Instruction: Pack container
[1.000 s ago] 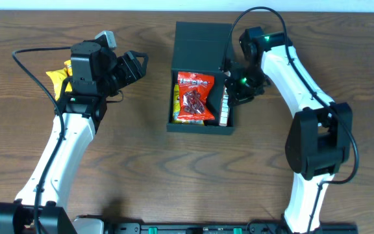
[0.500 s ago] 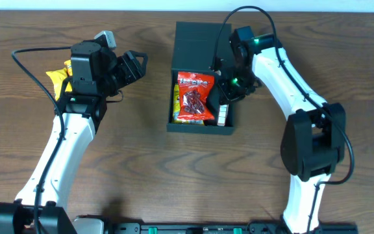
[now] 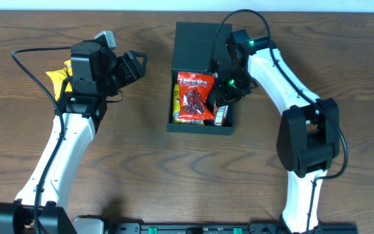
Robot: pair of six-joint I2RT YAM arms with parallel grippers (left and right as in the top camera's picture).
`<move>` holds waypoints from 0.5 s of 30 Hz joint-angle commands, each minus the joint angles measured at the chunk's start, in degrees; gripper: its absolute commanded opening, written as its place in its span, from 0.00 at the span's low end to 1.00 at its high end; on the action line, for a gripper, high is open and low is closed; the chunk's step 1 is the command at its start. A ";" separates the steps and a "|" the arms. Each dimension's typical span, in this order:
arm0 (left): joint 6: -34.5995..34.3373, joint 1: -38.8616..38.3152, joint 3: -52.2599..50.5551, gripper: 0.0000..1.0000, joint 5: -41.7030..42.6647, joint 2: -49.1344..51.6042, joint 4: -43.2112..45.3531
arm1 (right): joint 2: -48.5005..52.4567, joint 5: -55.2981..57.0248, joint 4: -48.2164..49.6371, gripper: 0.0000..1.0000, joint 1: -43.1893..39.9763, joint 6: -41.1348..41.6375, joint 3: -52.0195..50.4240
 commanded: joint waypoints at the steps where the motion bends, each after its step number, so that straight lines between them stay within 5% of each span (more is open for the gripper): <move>1: 1.25 0.28 0.68 0.64 -0.42 -0.52 0.02 | 2.19 1.16 1.31 0.02 1.31 0.50 -0.44; 15: 1.25 0.28 0.68 0.65 -1.81 -0.52 0.04 | 2.19 1.18 10.47 0.02 3.17 0.48 -0.44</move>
